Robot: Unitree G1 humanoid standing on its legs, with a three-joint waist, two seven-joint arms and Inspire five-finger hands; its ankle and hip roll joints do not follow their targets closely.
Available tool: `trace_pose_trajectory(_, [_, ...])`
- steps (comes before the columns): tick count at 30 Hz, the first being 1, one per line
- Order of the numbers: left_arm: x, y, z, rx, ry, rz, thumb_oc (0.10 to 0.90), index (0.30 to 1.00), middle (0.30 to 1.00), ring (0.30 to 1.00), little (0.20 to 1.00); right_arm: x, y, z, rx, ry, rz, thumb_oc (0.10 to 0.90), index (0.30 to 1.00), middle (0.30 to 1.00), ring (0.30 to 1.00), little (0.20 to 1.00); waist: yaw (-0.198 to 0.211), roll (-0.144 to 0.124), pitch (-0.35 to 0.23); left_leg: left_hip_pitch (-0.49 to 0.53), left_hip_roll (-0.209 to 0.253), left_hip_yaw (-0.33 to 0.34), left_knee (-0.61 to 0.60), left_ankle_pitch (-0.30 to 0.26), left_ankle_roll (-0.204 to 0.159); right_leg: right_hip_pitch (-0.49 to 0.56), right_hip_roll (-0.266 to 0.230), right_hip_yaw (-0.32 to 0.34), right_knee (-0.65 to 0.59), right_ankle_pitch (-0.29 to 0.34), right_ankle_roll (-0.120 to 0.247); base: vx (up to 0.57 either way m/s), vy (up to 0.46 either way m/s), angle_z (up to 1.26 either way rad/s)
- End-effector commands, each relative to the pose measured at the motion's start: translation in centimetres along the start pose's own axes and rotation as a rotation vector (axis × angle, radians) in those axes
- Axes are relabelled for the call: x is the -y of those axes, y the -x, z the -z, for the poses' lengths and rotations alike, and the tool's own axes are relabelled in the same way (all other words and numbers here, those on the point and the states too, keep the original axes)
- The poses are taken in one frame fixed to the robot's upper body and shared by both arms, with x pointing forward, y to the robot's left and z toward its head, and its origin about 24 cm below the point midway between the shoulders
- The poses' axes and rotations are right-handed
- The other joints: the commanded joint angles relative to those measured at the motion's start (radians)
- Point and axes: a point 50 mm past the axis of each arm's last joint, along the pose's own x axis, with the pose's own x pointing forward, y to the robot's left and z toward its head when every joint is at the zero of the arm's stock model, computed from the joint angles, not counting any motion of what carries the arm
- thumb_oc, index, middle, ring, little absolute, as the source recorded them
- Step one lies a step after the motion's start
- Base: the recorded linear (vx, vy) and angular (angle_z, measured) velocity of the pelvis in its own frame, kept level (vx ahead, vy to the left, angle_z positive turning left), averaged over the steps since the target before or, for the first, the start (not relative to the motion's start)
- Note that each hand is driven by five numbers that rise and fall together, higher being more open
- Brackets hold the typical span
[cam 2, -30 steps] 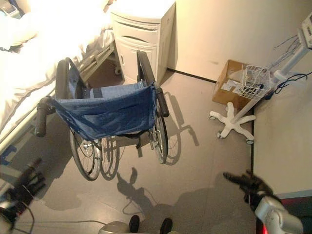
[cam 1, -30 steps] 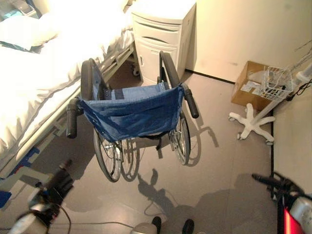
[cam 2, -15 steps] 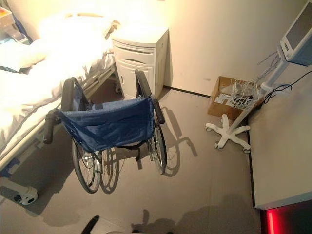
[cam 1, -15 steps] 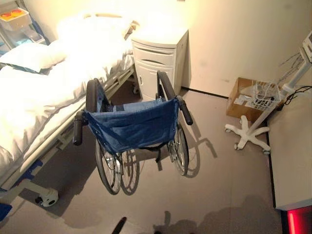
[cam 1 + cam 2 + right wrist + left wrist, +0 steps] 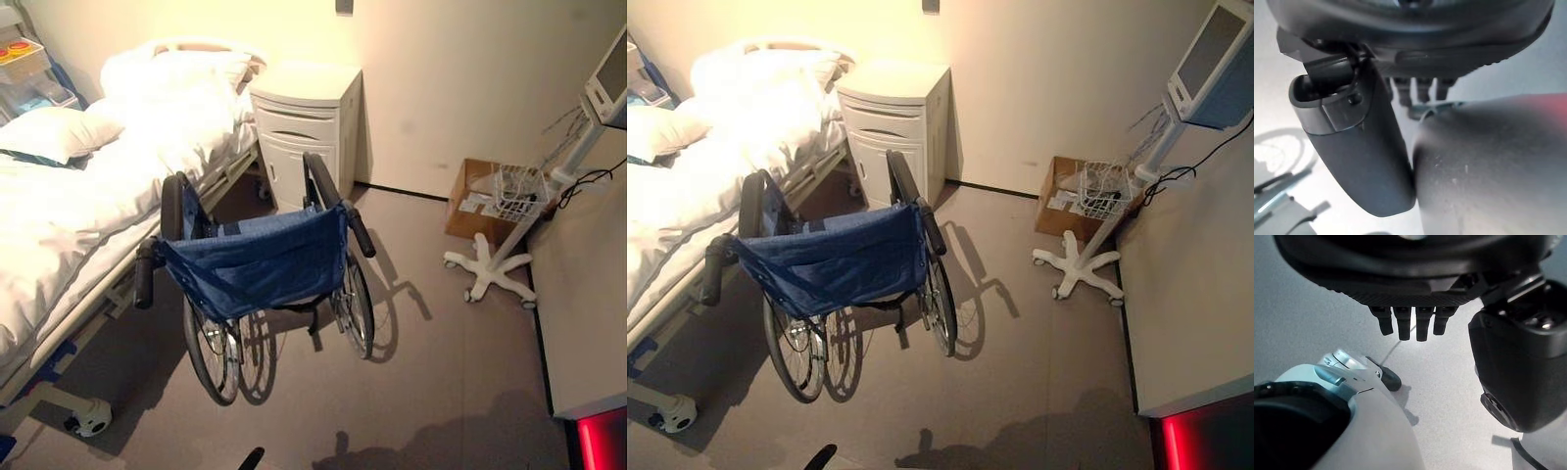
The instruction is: Push the wheelchair next to the bed
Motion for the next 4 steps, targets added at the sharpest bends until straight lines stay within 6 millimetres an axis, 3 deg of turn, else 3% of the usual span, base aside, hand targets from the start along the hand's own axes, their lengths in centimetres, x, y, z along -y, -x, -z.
trace_pose_trajectory(1, [0.86, -0.11, 0.53, -0.051, -0.057, -0.019, 0.800, 0.900, 0.900, 0.900, 0.900, -0.25, -0.20, 1.93, -0.102, 0.019, -0.022, 0.800, 0.900, 0.900, 0.900, 0.900, 0.009, -0.009, 0.011, -0.039, 0.005, 0.024, -0.033, 0.021, -0.066, 0.005, -0.022, -0.004, 0.028, 0.007, 0.058, 0.00, 0.000, 0.00])
trace_pose_trajectory(4, [0.85, -0.12, 0.74, -0.055, -0.045, -0.019, 0.800, 0.900, 0.900, 0.900, 0.900, -0.23, -0.22, 2.08, -0.104, 0.021, -0.022, 0.800, 0.900, 0.900, 0.900, 0.900, 0.006, -0.004, 0.008, -0.037, 0.002, 0.023, -0.033, 0.019, -0.065, 0.007, -0.021, -0.003, 0.027, 0.006, 0.057, 0.00, 0.000, 0.00])
